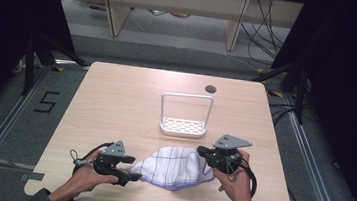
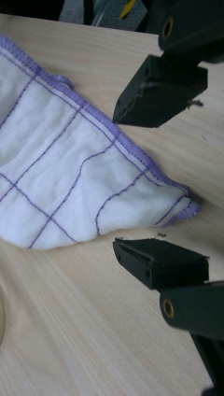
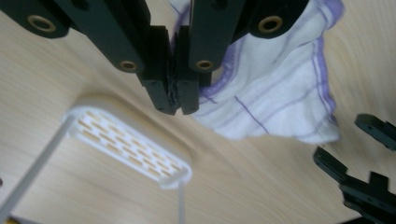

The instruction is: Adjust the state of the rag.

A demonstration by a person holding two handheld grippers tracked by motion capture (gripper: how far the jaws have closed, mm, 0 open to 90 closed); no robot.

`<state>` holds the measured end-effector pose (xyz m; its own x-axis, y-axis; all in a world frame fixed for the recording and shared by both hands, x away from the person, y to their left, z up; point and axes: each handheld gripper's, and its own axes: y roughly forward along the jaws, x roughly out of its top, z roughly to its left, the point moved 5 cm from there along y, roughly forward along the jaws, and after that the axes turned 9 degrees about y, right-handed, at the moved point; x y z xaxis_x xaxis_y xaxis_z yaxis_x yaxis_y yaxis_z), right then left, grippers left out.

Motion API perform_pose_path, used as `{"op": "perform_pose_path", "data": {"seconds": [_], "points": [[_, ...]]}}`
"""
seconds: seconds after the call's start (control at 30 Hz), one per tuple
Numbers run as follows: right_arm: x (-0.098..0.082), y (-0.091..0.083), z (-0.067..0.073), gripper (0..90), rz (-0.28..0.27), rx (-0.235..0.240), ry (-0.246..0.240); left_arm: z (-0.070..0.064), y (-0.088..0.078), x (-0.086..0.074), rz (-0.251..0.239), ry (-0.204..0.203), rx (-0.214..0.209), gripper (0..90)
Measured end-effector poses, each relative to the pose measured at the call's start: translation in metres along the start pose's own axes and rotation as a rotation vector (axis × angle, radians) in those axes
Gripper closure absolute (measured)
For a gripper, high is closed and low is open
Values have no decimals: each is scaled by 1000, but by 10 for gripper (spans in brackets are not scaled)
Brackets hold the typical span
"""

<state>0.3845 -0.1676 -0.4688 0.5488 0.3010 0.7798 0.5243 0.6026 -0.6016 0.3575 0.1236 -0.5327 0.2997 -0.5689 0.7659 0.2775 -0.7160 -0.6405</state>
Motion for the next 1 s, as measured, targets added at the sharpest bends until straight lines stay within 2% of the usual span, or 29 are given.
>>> {"op": "perform_pose_path", "data": {"seconds": [0.03,0.07,0.13,0.2,0.27,0.3,0.33,0.37,0.4,0.43,0.47,0.57,0.6,0.73,0.77,0.8,0.83,0.87,0.9,0.93,0.97,1.0], "points": [[-6,1,-6,876,14,-2,5,0,1,-1,14,12,0,349],[-10,1,-7,876,20,-3,32,-1,3,-1,21,20,1,353],[-19,4,-17,876,42,-32,13,-3,7,-3,44,34,6,364],[-27,8,-23,876,68,-44,24,-1,10,-5,81,73,26,389],[-34,15,-28,874,99,-67,7,0,14,-6,87,73,32,431],[-36,17,-29,870,110,-73,6,2,15,-7,99,86,36,442],[-38,19,-29,863,120,-74,8,4,14,-7,120,119,38,449],[-39,20,-29,824,126,-79,17,4,14,-7,114,113,37,466],[-39,19,-28,757,134,-96,54,2,15,-6,94,76,38,470],[-37,17,-30,700,111,-112,53,3,14,-6,89,91,44,470],[-35,12,-29,662,106,-132,63,3,13,-5,84,87,44,466],[-32,-8,-20,626,60,-131,60,1,7,-4,56,87,53,459],[-34,-14,-15,621,61,-140,55,0,6,-3,48,92,55,461],[-49,-29,3,606,55,-126,61,-2,-2,0,27,103,74,465],[-52,-31,6,606,52,-113,52,-3,-3,1,18,100,74,465],[-55,-32,9,606,62,-101,76,-5,-3,2,9,85,72,466],[-59,-32,11,607,70,-99,74,-5,-5,2,11,107,78,473],[-63,-32,15,608,80,-86,83,-8,-5,3,3,91,72,477],[-67,-29,17,608,83,-77,67,-8,-5,3,7,104,74,484],[-70,-28,21,608,104,-73,89,-9,-4,3,4,99,74,490],[-74,-25,21,607,112,-75,71,-10,-4,4,4,110,68,496],[-77,-22,23,606,122,-76,67,-12,-3,4,2,99,63,497]]}}
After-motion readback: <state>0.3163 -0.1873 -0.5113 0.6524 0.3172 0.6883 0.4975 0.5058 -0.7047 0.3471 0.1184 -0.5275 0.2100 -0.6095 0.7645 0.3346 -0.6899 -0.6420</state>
